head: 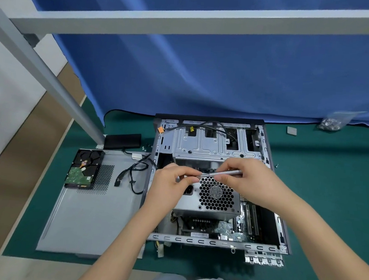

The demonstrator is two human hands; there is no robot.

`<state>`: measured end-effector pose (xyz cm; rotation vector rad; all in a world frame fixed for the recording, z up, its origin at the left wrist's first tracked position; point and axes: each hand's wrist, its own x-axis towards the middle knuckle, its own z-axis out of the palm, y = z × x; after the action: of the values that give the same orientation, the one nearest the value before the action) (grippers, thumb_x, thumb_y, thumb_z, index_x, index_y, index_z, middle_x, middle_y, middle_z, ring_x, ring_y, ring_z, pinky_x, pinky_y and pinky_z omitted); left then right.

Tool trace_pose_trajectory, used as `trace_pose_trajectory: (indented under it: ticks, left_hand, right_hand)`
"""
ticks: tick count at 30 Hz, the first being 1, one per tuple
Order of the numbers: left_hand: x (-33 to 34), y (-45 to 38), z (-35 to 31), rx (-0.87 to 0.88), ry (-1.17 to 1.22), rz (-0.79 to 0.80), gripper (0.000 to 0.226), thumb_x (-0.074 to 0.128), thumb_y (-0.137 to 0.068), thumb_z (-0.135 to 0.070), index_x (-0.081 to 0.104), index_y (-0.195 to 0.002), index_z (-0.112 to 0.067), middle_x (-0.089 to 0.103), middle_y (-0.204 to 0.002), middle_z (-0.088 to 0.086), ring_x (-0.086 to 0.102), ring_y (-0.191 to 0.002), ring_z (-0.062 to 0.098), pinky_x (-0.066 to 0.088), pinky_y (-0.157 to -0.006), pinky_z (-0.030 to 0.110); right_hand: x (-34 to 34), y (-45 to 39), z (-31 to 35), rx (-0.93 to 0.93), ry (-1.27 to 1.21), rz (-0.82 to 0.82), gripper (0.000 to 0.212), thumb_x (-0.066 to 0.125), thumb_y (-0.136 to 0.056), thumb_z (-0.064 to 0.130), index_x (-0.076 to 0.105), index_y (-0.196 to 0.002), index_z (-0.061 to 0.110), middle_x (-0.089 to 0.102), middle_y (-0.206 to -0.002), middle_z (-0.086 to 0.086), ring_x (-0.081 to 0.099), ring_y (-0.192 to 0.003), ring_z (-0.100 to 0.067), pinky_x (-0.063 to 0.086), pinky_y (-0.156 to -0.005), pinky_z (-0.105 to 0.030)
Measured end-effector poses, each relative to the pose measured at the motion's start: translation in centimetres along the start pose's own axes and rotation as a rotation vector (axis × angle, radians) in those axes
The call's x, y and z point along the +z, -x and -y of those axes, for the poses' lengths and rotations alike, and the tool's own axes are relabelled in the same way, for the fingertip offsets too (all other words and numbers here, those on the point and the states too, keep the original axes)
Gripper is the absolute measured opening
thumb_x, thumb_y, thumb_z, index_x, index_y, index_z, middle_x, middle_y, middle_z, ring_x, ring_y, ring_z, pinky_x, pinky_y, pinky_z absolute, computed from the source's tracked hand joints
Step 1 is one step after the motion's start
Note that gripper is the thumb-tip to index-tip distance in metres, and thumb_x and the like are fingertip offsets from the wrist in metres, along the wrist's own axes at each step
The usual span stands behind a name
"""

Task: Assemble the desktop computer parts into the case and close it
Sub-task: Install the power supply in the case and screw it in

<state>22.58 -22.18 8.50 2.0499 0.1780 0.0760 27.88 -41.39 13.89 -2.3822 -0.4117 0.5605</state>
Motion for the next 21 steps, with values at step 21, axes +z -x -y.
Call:
trace_pose_trajectory:
  ticks: [21]
  left_hand:
    - [3.3, -1.1, 1.1, -0.087, -0.188, -0.123, 0.011, 0.077, -0.077, -0.033, 0.077, -0.088, -0.030, 0.067, -0.099, -0.020, 0.040, -0.099, 0.014, 0.038, -0.095, 0.037]
  right_hand:
    - [-0.4, -4.1, 3.6, -0.324, 0.723, 0.048, 0.015, 0.054, -0.090, 0.025, 0.063, -0.101, 0.031, 0.065, -0.098, 0.008, 0.060, -0.091, -0.019, 0.030, -0.059, -0.028]
